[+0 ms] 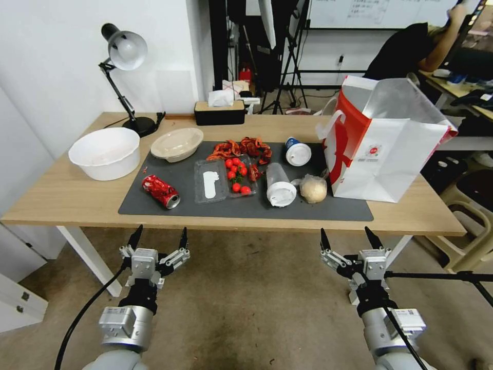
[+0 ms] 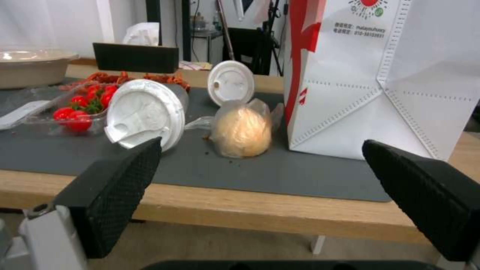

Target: Pick up the trash from the table and place it into the takeout bag.

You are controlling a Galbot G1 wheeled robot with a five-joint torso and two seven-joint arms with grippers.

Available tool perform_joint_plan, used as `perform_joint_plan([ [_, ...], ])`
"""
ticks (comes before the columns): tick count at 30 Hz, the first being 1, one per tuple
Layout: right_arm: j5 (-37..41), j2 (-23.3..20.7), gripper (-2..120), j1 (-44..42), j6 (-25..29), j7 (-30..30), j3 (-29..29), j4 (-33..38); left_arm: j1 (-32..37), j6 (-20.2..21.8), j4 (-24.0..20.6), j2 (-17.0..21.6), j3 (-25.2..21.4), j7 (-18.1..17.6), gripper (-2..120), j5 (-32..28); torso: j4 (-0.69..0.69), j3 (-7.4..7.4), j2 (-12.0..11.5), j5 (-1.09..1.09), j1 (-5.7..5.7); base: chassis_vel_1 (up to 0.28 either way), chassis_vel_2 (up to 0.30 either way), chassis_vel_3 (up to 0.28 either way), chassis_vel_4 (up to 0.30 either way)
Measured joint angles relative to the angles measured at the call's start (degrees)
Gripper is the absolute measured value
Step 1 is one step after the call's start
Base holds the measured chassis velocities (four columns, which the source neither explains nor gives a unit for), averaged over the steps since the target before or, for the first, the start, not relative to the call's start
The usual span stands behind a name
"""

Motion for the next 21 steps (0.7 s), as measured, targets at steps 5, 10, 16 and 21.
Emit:
perform_joint_plan([
  [5, 0.0, 0.0, 100, 0.0, 0.0, 0.0, 0.0, 0.0, 0.0, 0.0, 0.0, 0.0, 0.0, 0.0, 100, 0.0, 0.0, 0.0, 0.0, 0.0, 0.0, 0.0, 0.0, 0.0, 0.0],
  [10, 0.0, 0.0, 100, 0.0, 0.0, 0.0, 0.0, 0.0, 0.0, 0.0, 0.0, 0.0, 0.0, 0.0, 100, 0.0, 0.0, 0.0, -0.01, 0.0, 0.0, 0.0, 0.0, 0.0, 0.0],
  [16, 0.0, 0.0, 100, 0.0, -0.01, 0.0, 0.0, 0.0, 0.0, 0.0, 0.0, 0.0, 0.0, 0.0, 100, 0.0, 0.0, 0.0, 0.0, 0.0, 0.0, 0.0, 0.0, 0.0, 0.0],
  [21, 0.0, 0.0, 100, 0.0, -0.01, 0.0, 0.0, 0.0, -0.06, 0.07, 0.0, -0.02, 0.0, 0.0, 100, -0.02, 0.0, 0.0, 0.0, 0.0, 0.0, 0.0, 0.0, 0.0, 0.0],
])
